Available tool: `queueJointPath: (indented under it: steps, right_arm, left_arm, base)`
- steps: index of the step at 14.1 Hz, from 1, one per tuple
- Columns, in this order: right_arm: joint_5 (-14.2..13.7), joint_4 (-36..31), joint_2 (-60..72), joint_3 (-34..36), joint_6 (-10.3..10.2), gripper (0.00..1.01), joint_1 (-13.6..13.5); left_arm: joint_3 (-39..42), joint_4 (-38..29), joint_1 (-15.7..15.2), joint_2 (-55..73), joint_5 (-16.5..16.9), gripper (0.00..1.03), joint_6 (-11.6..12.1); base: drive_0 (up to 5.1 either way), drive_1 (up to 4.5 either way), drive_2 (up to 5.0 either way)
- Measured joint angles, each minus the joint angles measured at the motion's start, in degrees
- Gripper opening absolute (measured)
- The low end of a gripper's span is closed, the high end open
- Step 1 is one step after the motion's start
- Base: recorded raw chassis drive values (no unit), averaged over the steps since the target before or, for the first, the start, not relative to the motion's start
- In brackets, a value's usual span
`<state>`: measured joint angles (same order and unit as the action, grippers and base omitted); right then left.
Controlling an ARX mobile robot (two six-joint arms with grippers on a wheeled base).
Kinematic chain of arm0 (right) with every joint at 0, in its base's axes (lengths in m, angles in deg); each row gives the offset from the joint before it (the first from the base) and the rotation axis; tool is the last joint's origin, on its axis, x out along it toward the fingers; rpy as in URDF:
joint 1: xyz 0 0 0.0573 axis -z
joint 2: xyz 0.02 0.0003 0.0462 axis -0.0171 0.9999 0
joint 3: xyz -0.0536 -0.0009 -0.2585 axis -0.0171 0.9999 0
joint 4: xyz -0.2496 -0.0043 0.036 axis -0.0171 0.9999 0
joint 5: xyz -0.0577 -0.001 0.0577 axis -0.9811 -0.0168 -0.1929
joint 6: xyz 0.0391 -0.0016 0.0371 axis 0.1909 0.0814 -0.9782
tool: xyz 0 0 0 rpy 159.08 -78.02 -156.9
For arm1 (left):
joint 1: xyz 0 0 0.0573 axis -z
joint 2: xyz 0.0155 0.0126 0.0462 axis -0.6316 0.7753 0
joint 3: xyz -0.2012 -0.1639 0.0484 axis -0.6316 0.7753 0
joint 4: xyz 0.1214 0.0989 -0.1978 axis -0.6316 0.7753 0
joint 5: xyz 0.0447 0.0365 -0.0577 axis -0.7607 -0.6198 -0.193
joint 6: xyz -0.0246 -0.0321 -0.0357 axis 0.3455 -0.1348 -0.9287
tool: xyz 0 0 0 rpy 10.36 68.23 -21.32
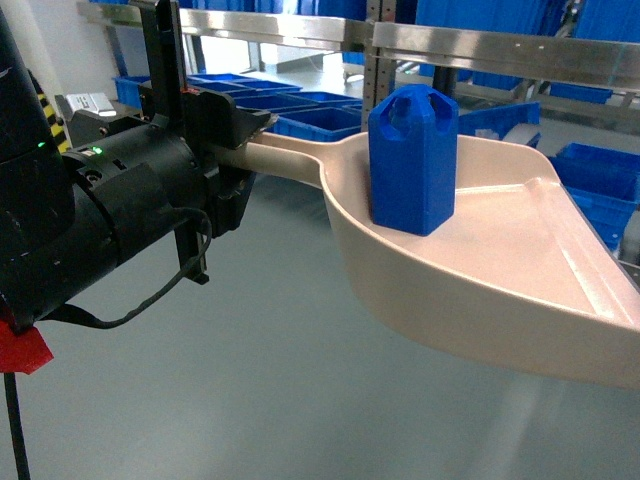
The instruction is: Place part in tray to right shelf
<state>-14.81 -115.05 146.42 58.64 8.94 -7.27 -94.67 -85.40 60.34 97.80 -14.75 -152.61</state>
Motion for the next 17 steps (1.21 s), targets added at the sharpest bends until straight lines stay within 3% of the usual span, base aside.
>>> queueJointPath:
  steps: [17]
  right_arm:
    - [0.0,0.02,0.0,0.0,-0.02,0.98,0.02]
  left_arm:
    - [0.0,0.02,0.0,0.0,0.0,0.13,0.0]
  base:
    - [-1.7,-1.72,-1.7]
